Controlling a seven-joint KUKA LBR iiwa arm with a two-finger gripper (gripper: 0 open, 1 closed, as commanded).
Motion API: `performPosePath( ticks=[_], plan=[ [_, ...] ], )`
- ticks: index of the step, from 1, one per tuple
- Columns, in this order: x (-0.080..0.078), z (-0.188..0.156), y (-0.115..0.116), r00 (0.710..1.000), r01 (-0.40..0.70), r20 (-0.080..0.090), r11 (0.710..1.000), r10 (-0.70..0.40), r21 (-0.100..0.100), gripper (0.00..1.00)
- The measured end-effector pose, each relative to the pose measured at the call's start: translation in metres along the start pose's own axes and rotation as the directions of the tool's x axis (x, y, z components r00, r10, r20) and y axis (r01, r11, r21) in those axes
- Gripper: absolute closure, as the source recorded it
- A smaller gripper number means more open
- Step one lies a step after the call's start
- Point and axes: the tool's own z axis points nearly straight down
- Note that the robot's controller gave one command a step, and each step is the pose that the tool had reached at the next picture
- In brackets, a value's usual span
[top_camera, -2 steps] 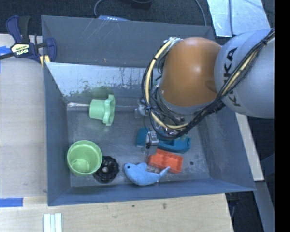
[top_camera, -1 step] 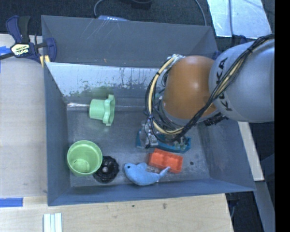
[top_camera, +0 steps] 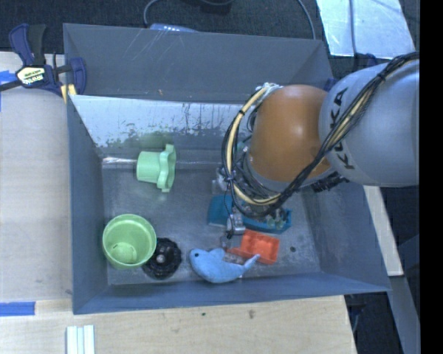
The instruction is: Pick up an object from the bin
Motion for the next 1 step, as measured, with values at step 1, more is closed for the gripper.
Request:
performPosePath(
  ticks=[1],
  plan=[
    [0.0,0.0,0.0,1.0,0.0,0.0,1.0,0.0,0.0,0.0]
  ],
)
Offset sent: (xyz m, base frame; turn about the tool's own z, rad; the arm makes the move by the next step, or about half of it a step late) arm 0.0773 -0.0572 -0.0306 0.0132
